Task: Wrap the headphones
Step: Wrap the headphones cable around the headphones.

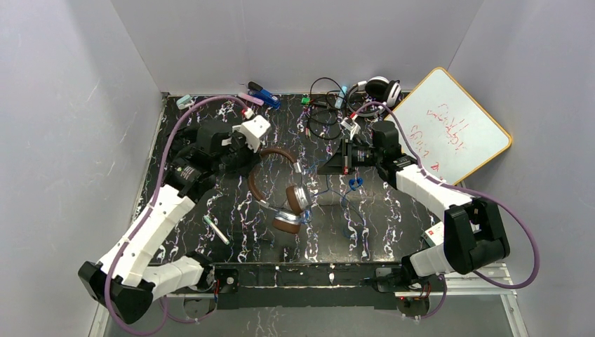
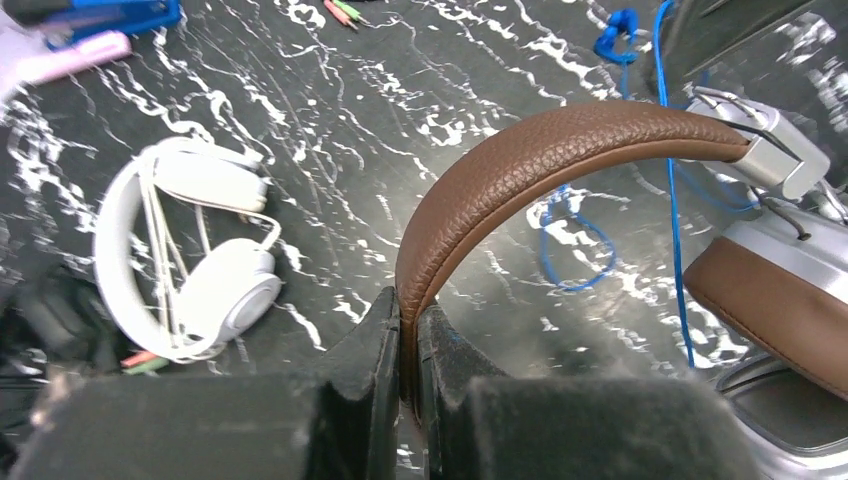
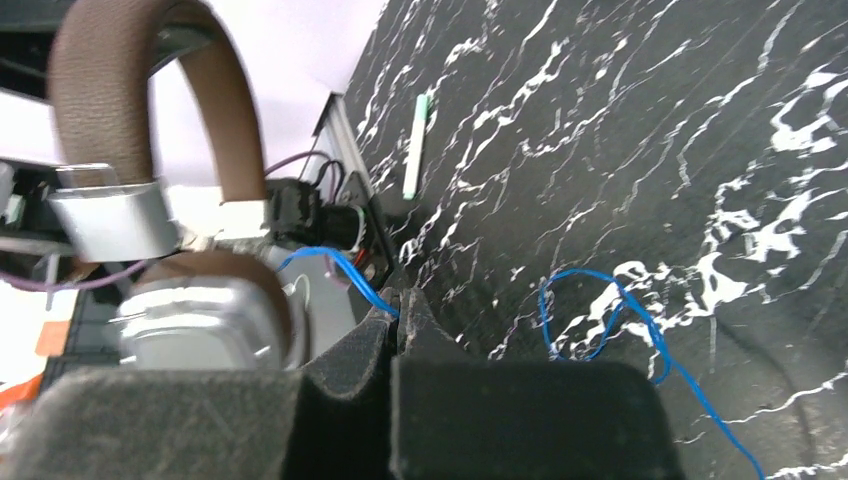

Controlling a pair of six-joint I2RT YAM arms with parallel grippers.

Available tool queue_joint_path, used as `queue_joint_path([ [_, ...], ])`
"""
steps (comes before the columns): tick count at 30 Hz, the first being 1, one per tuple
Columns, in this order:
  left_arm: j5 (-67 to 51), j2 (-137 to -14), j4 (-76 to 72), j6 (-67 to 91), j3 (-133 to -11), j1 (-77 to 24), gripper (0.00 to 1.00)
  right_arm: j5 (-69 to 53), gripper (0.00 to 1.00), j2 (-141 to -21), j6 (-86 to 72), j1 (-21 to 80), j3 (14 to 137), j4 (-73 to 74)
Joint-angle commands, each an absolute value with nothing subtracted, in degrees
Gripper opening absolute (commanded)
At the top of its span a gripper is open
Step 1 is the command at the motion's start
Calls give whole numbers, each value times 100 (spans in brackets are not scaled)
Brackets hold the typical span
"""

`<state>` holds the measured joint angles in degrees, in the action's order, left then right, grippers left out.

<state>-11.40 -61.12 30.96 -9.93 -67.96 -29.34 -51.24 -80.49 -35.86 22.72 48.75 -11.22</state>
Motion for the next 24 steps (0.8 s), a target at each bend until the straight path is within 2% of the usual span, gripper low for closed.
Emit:
queue_joint_path([
  [1, -482, -6178, 2990, -2356, -6856, -3206, 0, -5961, 1, -7913, -3913, 2317, 5185, -996],
  [6, 13, -6631, 2772, -2671, -7009, -3496, 0, -6159, 1, -7819, -4536, 2551, 5263, -1217],
  [12, 966, -7012, 2183, -2033, -7020, -3690, 0, -6009, 1, -7581, -5301, 2868, 5140, -1765],
  [15, 1885, -7204, 1865, -1208, -7067, -3791, 0, -5766, 1, -7562, -5668, 3087, 5066, -2039],
  [20, 2427, -7444, 1616, -432, -7066, -3862, 0, -5274, 2, -7581, -6099, 3234, 4922, -2219],
  [24, 3453, -7552, 1393, 610, -7009, -3931, 0, -4867, 5, -7621, -6268, 3347, 4877, -2197],
])
